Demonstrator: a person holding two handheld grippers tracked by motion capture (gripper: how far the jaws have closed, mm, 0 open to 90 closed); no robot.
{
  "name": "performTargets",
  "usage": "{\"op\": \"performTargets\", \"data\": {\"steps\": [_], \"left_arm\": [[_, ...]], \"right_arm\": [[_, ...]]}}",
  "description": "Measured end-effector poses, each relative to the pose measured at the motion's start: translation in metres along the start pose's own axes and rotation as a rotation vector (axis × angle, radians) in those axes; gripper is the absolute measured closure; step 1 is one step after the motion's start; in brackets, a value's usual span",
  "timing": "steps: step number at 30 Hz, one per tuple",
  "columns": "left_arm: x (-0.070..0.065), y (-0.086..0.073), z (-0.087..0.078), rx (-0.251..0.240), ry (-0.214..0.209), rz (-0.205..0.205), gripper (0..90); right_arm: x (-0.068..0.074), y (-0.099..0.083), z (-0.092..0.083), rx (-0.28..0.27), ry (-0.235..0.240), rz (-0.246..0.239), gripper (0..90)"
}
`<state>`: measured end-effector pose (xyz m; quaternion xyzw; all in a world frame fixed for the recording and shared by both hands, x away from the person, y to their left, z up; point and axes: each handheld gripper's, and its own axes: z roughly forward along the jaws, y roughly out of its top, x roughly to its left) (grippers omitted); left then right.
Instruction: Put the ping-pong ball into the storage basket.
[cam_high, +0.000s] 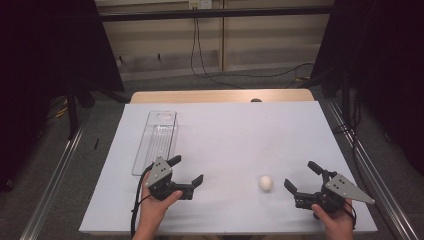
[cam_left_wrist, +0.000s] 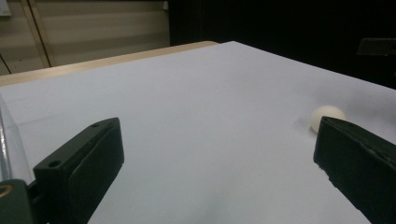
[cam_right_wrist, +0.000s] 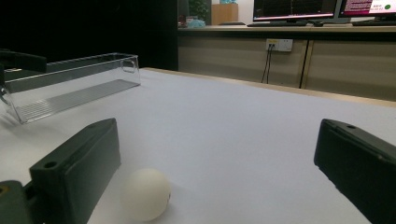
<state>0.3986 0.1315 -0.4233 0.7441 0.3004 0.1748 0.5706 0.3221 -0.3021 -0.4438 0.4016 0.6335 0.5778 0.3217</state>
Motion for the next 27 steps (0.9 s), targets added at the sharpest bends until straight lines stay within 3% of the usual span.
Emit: {"op": "performTargets", "data": {"steps": [6,8,9,27], "left_arm": [[-0.005,-0.001,0.008,0.01,-0.016,-0.007,1.8],[-0.005,-0.001,0.01,0.025,-0.028,0.008,1.8],[-0.006,-0.001,0.011,0.012,-0.026,-0.012,1.8],[-0.014,-0.001,0.027,0.038,-0.051,-0.003,2.0]], "right_arm": [[0.0,0.001,0.0,-0.001,-0.006,0.0,0.1],[0.0,0.001,0.0,-0.002,-0.005,0.0,0.3],[0.001,0.001,0.0,-0.001,-0.006,-0.001,0.3],[-0.001,0.0,0.002,0.0,-0.007,-0.007,0.2]]}}
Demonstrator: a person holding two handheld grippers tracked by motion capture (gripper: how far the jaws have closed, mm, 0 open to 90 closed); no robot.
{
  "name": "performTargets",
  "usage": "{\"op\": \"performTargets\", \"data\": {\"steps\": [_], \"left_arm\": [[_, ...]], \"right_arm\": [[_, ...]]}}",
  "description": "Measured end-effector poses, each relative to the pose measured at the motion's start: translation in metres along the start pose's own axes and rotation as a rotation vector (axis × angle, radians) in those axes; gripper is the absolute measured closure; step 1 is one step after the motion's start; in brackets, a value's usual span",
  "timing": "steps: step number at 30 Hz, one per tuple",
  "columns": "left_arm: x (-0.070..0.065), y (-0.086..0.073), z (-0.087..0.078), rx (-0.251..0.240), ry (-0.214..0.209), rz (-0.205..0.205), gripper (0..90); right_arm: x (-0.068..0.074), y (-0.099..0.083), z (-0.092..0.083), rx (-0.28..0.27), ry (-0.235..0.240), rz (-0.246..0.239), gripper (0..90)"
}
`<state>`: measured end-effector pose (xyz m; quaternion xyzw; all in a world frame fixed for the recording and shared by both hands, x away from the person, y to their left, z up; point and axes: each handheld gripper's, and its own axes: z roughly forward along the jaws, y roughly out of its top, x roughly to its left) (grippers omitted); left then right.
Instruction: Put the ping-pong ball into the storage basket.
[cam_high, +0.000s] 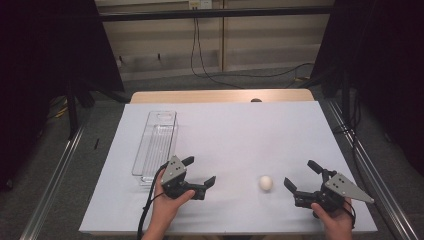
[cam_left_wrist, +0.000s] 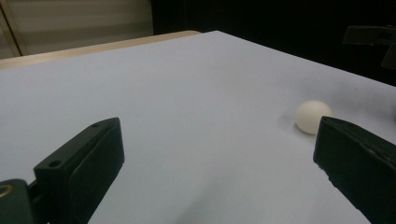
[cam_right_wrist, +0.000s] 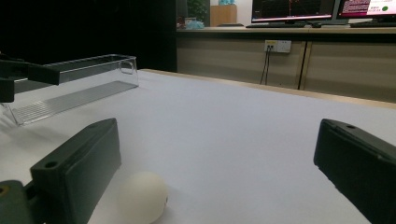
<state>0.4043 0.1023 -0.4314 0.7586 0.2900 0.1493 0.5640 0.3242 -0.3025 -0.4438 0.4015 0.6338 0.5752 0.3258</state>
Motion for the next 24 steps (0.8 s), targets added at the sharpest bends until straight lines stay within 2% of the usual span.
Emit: {"op": "performTargets", "data": {"steps": [4,8,16,17,22,24], "left_arm": [[-0.002,0.0,0.004,0.007,-0.015,0.008,2.0],[-0.004,-0.001,0.01,0.002,-0.027,-0.005,1.9],[-0.006,0.0,0.013,0.006,-0.033,-0.007,1.9],[-0.006,0.0,0.013,0.006,-0.033,-0.007,1.9],[-0.007,-0.001,0.015,0.028,-0.027,-0.002,1.9],[-0.007,-0.001,0.017,0.026,-0.038,-0.006,1.9]], "right_arm": [[0.001,0.0,0.001,-0.001,-0.002,-0.007,0.3],[0.001,0.0,0.001,0.0,0.005,-0.005,0.3],[0.001,0.001,0.001,-0.005,-0.002,0.002,0.3],[0.001,0.0,0.001,-0.002,0.005,-0.009,0.4],[0.0,0.0,0.0,0.0,0.004,-0.008,0.4],[0.0,0.0,0.0,0.001,0.003,-0.006,0.4]]}}
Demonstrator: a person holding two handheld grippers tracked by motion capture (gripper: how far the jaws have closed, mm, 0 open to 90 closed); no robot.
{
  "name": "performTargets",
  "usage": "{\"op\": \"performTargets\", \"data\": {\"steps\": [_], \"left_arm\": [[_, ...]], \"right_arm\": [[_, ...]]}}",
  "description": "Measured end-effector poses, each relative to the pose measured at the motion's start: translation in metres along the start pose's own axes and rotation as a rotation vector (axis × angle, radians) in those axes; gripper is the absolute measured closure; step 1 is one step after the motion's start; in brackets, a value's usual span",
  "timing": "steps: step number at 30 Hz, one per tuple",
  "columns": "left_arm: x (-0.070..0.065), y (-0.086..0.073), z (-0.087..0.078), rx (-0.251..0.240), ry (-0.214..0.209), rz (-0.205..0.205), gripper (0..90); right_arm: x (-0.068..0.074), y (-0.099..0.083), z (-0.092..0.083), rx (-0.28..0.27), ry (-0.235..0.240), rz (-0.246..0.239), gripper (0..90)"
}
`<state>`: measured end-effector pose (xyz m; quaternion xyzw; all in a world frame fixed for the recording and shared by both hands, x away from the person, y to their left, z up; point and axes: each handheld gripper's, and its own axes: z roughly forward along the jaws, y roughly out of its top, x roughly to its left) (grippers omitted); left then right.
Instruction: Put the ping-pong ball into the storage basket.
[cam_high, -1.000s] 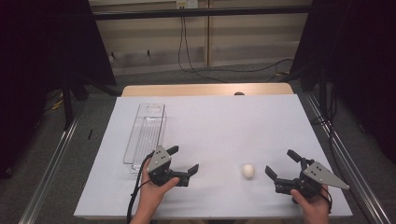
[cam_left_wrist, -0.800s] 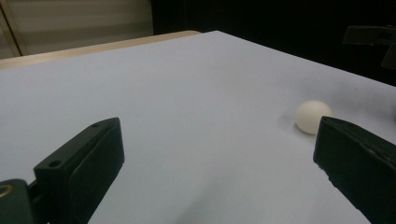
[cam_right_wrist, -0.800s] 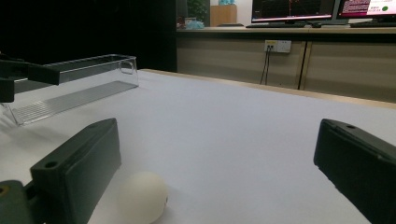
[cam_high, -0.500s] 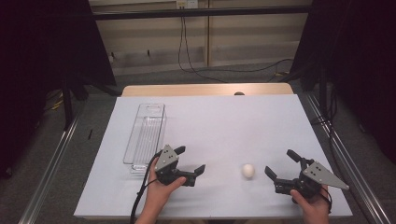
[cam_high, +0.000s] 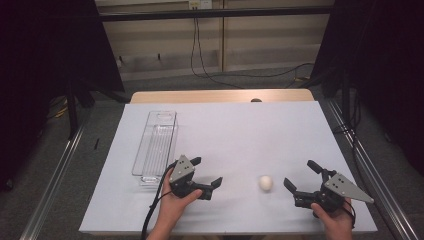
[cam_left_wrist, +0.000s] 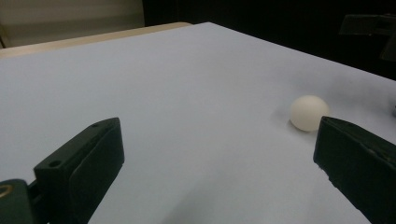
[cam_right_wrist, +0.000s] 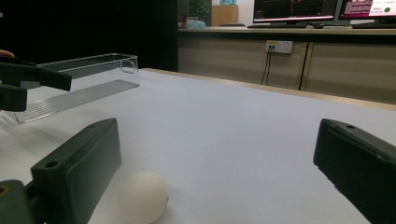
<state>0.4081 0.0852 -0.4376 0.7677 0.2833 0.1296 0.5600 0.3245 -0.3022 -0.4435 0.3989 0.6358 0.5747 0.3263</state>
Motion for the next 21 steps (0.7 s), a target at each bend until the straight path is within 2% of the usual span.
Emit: {"op": "performTargets", "data": {"steps": [1,7,9,10,11,21], "left_arm": [[0.0,0.0,0.001,0.008,0.011,-0.001,2.0],[-0.003,0.001,0.006,0.015,0.005,-0.015,2.0],[-0.002,0.001,0.007,0.025,0.001,-0.006,2.1],[-0.003,0.001,0.008,0.02,0.005,-0.015,2.0],[-0.002,0.001,0.008,0.027,-0.003,0.0,2.0],[-0.009,0.004,0.016,0.044,-0.01,-0.007,2.1]], "right_arm": [[0.0,0.0,0.0,0.001,0.002,0.002,0.4],[0.0,0.0,0.001,0.0,0.004,-0.006,0.7],[0.0,0.0,0.001,0.0,0.004,-0.006,0.7],[0.0,0.0,0.001,-0.002,0.002,-0.007,0.7],[0.0,0.0,0.001,-0.003,0.004,-0.008,0.7],[-0.001,0.001,0.0,-0.006,-0.001,0.0,0.8]]}}
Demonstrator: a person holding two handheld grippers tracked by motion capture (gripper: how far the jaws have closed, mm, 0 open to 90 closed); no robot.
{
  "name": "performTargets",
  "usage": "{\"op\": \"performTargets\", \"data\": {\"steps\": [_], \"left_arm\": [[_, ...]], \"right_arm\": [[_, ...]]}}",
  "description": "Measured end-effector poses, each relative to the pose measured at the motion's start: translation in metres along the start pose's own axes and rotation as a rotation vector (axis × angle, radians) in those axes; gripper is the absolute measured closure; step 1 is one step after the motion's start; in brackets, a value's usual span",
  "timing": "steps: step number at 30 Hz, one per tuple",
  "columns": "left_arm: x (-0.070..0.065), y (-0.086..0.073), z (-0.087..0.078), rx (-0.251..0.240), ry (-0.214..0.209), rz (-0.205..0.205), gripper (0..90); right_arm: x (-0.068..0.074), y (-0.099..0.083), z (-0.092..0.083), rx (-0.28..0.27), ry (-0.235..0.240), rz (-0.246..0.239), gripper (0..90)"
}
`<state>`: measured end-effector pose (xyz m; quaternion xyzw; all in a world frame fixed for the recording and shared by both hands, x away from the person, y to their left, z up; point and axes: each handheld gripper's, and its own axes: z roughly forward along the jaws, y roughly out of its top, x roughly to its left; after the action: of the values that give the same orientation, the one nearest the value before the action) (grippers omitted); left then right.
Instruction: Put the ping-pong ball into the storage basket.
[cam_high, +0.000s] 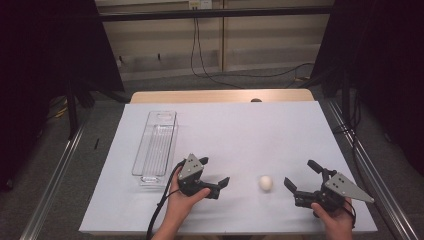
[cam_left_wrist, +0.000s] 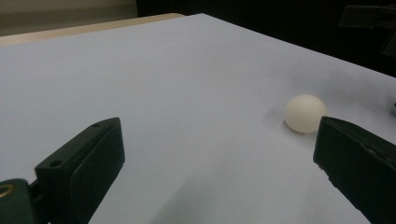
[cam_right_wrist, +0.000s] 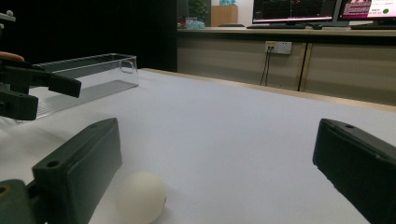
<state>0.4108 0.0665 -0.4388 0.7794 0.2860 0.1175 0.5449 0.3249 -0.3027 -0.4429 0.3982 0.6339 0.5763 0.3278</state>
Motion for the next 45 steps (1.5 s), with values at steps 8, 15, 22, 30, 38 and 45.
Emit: {"op": "performTargets", "data": {"steps": [8,15,22,30,38,45], "left_arm": [[-0.004,0.001,0.004,0.008,-0.017,0.009,2.1],[-0.007,0.001,0.008,0.014,-0.043,0.012,2.1],[-0.008,0.002,0.011,0.035,-0.021,0.014,2.1],[-0.011,0.005,0.016,0.035,-0.032,0.022,2.2],[-0.014,0.006,0.022,0.048,-0.036,0.018,2.4],[-0.014,0.007,0.027,0.073,-0.03,0.024,2.4]], "right_arm": [[0.001,0.0,0.001,0.003,-0.006,0.002,0.8],[0.0,0.0,0.0,0.005,0.001,-0.004,0.8],[0.0,0.0,0.001,0.002,-0.001,-0.008,0.9],[0.001,0.0,0.001,0.008,0.004,-0.014,0.9],[0.001,0.0,0.001,0.009,0.004,-0.014,0.9],[0.002,0.0,0.001,0.009,0.003,-0.012,0.9]]}}
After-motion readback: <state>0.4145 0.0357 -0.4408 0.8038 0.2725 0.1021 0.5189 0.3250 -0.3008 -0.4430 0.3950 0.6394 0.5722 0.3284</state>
